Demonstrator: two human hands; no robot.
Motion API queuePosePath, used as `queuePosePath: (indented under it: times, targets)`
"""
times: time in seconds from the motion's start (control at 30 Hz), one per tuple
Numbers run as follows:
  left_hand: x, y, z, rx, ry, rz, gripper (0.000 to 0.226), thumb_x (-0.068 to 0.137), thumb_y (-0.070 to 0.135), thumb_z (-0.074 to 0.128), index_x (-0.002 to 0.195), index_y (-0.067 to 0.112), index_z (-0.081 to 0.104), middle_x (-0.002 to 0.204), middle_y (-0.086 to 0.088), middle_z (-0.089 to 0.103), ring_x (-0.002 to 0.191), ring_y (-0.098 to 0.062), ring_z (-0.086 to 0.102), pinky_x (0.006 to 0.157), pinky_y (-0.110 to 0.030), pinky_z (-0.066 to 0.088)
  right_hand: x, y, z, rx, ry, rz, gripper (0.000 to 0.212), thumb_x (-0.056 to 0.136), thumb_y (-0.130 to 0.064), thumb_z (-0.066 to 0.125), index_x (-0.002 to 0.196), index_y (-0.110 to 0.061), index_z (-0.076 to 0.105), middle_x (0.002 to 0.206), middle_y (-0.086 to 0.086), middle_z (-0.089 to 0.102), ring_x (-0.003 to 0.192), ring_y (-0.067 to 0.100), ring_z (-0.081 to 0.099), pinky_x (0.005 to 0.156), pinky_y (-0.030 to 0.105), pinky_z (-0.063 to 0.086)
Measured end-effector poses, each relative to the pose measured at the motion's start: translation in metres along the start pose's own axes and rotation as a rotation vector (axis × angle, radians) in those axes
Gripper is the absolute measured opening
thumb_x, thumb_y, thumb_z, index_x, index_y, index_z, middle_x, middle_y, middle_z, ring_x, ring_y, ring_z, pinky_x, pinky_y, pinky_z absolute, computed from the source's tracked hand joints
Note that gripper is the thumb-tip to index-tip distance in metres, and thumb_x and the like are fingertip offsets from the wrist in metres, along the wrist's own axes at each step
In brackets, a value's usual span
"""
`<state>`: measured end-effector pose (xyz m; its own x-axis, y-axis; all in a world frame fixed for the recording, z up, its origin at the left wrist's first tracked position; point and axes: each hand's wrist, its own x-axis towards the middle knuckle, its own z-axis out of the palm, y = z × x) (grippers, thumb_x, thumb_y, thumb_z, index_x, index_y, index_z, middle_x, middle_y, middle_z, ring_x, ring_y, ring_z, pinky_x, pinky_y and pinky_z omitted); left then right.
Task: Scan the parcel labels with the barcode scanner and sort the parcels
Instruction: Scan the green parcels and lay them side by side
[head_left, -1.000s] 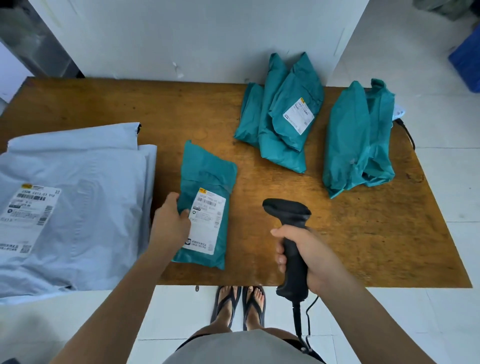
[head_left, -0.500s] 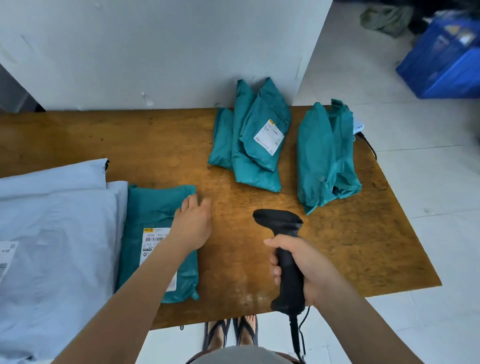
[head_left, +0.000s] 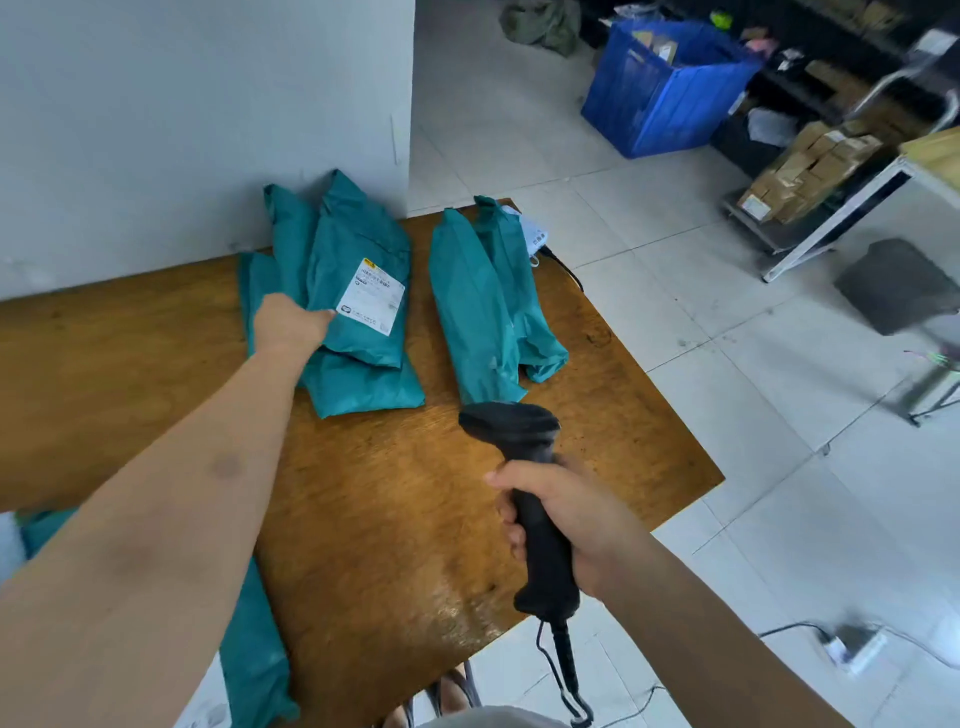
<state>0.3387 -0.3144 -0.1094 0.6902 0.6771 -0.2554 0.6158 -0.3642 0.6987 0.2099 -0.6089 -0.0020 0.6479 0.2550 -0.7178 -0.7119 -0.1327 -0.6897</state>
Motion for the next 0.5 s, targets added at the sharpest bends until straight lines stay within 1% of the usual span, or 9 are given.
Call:
queuePosePath:
  times: [0.03, 0.07, 0.1, 0.13, 0.2, 0.23, 0.3, 0.4, 0.5]
  targets:
    - [-0.002, -0.003, -0.001, -0.014, 0.006, 0.012, 0.034, 0.080, 0.028, 0.070, 0.072, -0.002, 0.058, 0.086, -0.021, 0.061, 0.091, -0.039, 0.062, 0.069, -0.039, 0.045, 0.000, 0.001, -0.001, 0.006, -0.005, -0.002, 0.019, 0.081, -0.011, 0.066, 0.077, -0.006, 0.049, 0.055, 0.007, 0.048, 0.041, 0.015, 0.044, 0.043, 0.024, 0.038]
    - [-0.001, -0.007, -0.001, -0.041, 0.000, 0.037, 0.032, 0.080, 0.024, 0.069, 0.064, 0.001, 0.054, 0.077, -0.018, 0.057, 0.081, -0.035, 0.062, 0.065, -0.040, 0.045, 0.001, 0.002, -0.001, 0.009, -0.009, 0.000, 0.018, 0.082, -0.011, 0.066, 0.077, -0.006, 0.049, 0.055, 0.007, 0.048, 0.041, 0.015, 0.044, 0.042, 0.023, 0.038]
    - [-0.006, -0.010, -0.004, -0.111, -0.014, 0.049, 0.030, 0.082, 0.021, 0.067, 0.062, 0.003, 0.054, 0.072, -0.016, 0.055, 0.074, -0.030, 0.059, 0.064, -0.042, 0.051, 0.002, 0.002, 0.000, 0.008, -0.014, 0.008, 0.018, 0.082, -0.011, 0.066, 0.076, -0.006, 0.050, 0.054, 0.006, 0.048, 0.041, 0.015, 0.045, 0.042, 0.023, 0.038]
    - [-0.011, -0.013, -0.007, -0.212, -0.039, 0.039, 0.027, 0.084, 0.018, 0.066, 0.063, 0.006, 0.054, 0.071, -0.012, 0.055, 0.070, -0.026, 0.057, 0.061, -0.036, 0.056, 0.004, 0.002, 0.003, 0.003, -0.019, 0.020, 0.018, 0.082, -0.012, 0.067, 0.077, -0.006, 0.051, 0.054, 0.006, 0.049, 0.041, 0.014, 0.045, 0.042, 0.022, 0.039]
    - [-0.031, -0.019, -0.013, -0.422, -0.097, -0.020, 0.026, 0.089, 0.012, 0.061, 0.066, 0.012, 0.050, 0.075, -0.005, 0.055, 0.067, -0.016, 0.057, 0.050, -0.019, 0.057, 0.007, 0.003, 0.009, -0.004, -0.041, 0.043, 0.018, 0.081, -0.013, 0.068, 0.080, -0.006, 0.051, 0.055, 0.006, 0.050, 0.040, 0.014, 0.046, 0.042, 0.022, 0.040]
    - [-0.046, -0.023, -0.016, -0.501, -0.108, -0.050, 0.027, 0.091, 0.010, 0.060, 0.066, 0.013, 0.048, 0.078, -0.005, 0.054, 0.068, -0.014, 0.058, 0.048, -0.015, 0.055, 0.009, 0.002, 0.014, -0.008, -0.059, 0.050, 0.019, 0.081, -0.013, 0.068, 0.081, -0.007, 0.051, 0.056, 0.006, 0.050, 0.040, 0.014, 0.046, 0.042, 0.022, 0.040]
    - [-0.079, -0.038, -0.020, -0.619, -0.109, -0.108, 0.030, 0.091, 0.006, 0.058, 0.065, 0.010, 0.044, 0.079, -0.006, 0.053, 0.074, -0.014, 0.059, 0.053, -0.018, 0.057, 0.013, 0.003, 0.022, -0.019, -0.101, 0.054, 0.018, 0.082, -0.012, 0.067, 0.078, -0.007, 0.051, 0.055, 0.007, 0.050, 0.040, 0.014, 0.046, 0.042, 0.022, 0.040]
    - [-0.136, -0.075, -0.021, -0.725, -0.147, -0.216, 0.033, 0.091, 0.002, 0.056, 0.064, 0.010, 0.039, 0.084, -0.013, 0.051, 0.085, -0.020, 0.060, 0.061, -0.028, 0.061, 0.017, 0.006, 0.034, -0.041, -0.158, 0.066, 0.018, 0.082, -0.011, 0.067, 0.073, -0.008, 0.051, 0.054, 0.006, 0.051, 0.039, 0.014, 0.045, 0.043, 0.023, 0.038]
    - [-0.199, -0.117, -0.014, -0.830, -0.209, -0.390, 0.030, 0.091, 0.001, 0.057, 0.067, 0.009, 0.041, 0.095, -0.019, 0.059, 0.099, -0.026, 0.063, 0.072, -0.035, 0.061, 0.021, 0.016, 0.041, -0.065, -0.202, 0.082, 0.020, 0.082, -0.011, 0.067, 0.080, -0.006, 0.047, 0.052, 0.006, 0.050, 0.037, 0.015, 0.044, 0.039, 0.022, 0.037]
